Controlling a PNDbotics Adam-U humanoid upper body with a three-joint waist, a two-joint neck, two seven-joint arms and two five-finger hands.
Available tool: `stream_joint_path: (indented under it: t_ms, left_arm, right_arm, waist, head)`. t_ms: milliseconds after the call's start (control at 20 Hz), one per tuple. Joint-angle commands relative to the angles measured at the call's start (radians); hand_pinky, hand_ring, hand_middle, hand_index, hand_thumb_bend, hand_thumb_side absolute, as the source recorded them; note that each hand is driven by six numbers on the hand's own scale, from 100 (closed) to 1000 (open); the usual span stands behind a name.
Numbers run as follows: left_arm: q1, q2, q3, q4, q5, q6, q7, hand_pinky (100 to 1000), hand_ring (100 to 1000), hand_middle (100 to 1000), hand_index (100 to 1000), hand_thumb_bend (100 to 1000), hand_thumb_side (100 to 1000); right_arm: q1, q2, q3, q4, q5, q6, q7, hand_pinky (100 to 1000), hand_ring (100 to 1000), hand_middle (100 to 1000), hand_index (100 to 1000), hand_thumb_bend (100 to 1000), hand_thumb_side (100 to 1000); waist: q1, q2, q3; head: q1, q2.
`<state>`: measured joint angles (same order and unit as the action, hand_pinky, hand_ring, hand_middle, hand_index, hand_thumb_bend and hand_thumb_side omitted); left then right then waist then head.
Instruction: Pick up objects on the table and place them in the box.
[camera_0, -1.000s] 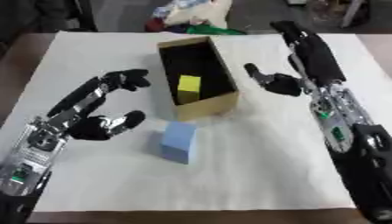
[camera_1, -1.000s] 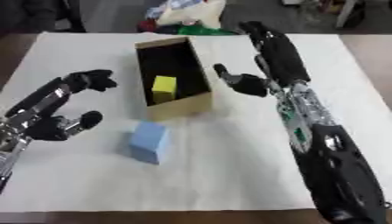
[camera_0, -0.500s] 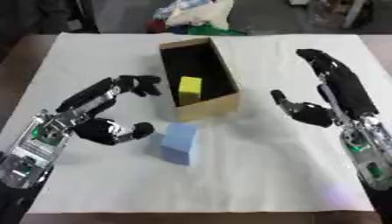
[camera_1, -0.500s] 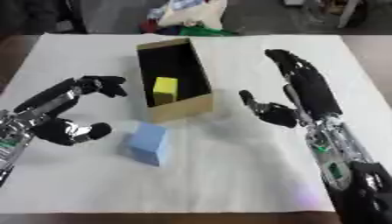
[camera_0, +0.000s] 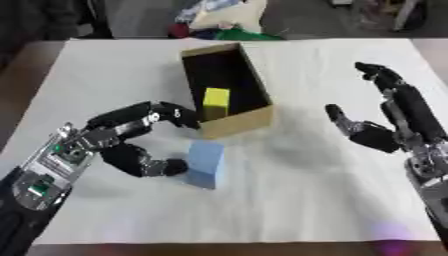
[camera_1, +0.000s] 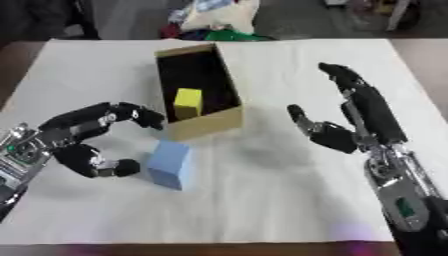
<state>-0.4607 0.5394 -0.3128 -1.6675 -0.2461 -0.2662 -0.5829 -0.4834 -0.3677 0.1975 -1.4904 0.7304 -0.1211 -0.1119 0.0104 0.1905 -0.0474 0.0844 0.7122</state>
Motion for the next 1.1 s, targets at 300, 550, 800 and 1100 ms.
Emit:
stream_joint_path:
  t_ms: [300, 550, 800, 1100]
  left_arm:
    - [-0.037, 0.008, -0.035, 0.021, -0.026, -0.005, -0.056, 821, 831, 769, 949, 526, 798]
    - [-0.045, -0.004, -0.051, 0.04, -0.045, -0.006, -0.071, 824, 835, 775, 957, 526, 802]
    - [-0.053, -0.021, -0.059, 0.059, -0.07, 0.001, -0.05, 833, 843, 785, 961, 525, 804]
    - [-0.056, -0.032, -0.063, 0.068, -0.094, 0.013, -0.001, 839, 850, 791, 963, 530, 805]
  right_arm:
    - [-0.009, -0.049, -0.001, -0.045, -0.158, 0.006, 0.039, 814, 833, 864, 959, 400, 767]
    - [-0.009, -0.064, -0.002, -0.054, -0.246, 0.01, 0.058, 814, 833, 863, 959, 397, 767]
    - [-0.008, -0.069, -0.003, -0.06, -0.29, 0.013, 0.072, 814, 833, 863, 959, 390, 767]
    - [-0.006, -0.067, -0.004, -0.061, -0.294, 0.015, 0.075, 814, 833, 863, 959, 387, 769]
  waist:
    - [0.001, -0.012, -0.003]
    - [0.002, -0.012, -0.006]
    - [0.002, -0.012, -0.008]
    - [0.001, -0.011, -0.009]
  head:
    - [0.005, 0.001]
    - [0.006, 0.001]
    - [0.007, 0.0]
    - [0.007, -0.002]
